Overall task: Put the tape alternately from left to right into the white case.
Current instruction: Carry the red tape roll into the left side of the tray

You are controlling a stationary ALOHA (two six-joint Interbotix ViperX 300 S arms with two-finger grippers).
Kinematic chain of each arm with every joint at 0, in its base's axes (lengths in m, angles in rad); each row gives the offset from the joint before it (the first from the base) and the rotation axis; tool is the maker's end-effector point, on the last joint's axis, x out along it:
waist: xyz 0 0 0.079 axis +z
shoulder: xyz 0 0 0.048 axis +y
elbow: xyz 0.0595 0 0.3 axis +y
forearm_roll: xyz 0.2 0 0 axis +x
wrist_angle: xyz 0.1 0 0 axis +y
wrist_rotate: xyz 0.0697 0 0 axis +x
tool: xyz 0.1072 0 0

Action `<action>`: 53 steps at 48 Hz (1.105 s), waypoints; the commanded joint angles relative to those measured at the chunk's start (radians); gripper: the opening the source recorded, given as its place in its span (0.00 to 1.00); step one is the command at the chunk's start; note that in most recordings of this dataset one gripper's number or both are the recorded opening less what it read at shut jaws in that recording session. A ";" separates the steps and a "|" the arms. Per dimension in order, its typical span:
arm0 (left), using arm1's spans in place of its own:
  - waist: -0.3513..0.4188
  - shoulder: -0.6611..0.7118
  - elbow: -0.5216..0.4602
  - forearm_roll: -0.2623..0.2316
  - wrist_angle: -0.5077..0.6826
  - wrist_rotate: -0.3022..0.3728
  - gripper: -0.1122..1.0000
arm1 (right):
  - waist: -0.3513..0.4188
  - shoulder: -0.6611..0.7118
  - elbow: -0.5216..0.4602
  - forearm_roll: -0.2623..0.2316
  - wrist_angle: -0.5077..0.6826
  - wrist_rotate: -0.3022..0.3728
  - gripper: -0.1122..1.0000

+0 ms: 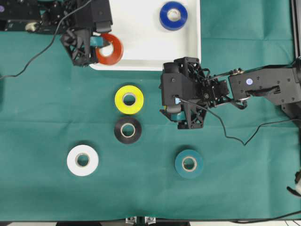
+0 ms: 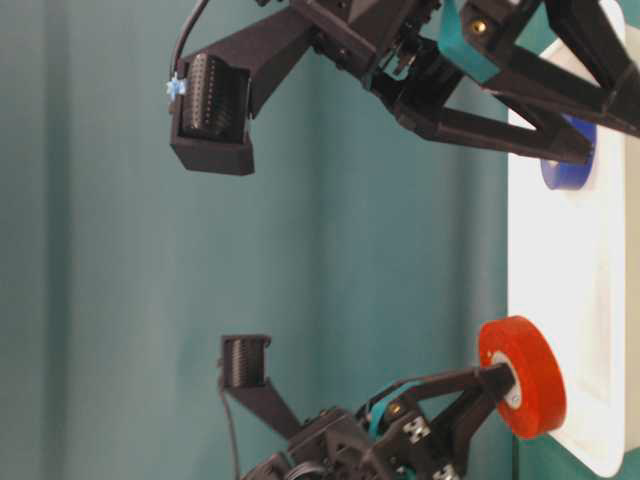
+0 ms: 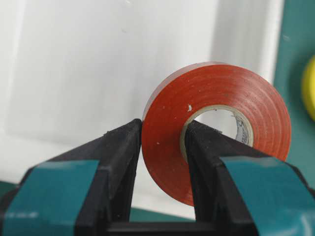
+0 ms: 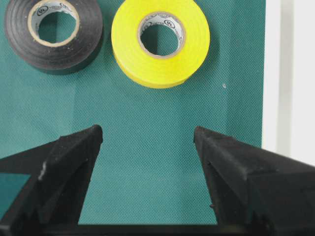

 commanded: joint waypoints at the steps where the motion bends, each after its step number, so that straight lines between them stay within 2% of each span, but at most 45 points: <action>1: 0.023 0.014 -0.032 0.002 -0.023 0.018 0.07 | 0.005 -0.009 -0.009 0.000 -0.008 0.000 0.84; 11: 0.069 0.083 -0.057 0.002 -0.029 0.063 0.07 | 0.005 -0.009 -0.008 0.000 -0.008 0.002 0.84; 43: 0.061 0.104 -0.060 -0.003 -0.012 0.054 0.08 | 0.005 -0.009 -0.006 -0.002 -0.015 0.000 0.84; 45: 0.058 0.101 -0.060 -0.002 -0.011 0.054 0.11 | 0.005 -0.009 -0.005 -0.002 -0.015 0.000 0.84; 48: 0.055 0.092 -0.060 -0.002 -0.011 0.055 0.20 | 0.005 -0.012 -0.005 -0.002 -0.014 0.000 0.84; 53: 0.049 0.071 -0.049 -0.003 -0.011 0.060 0.42 | 0.005 -0.009 -0.003 -0.002 -0.015 0.000 0.84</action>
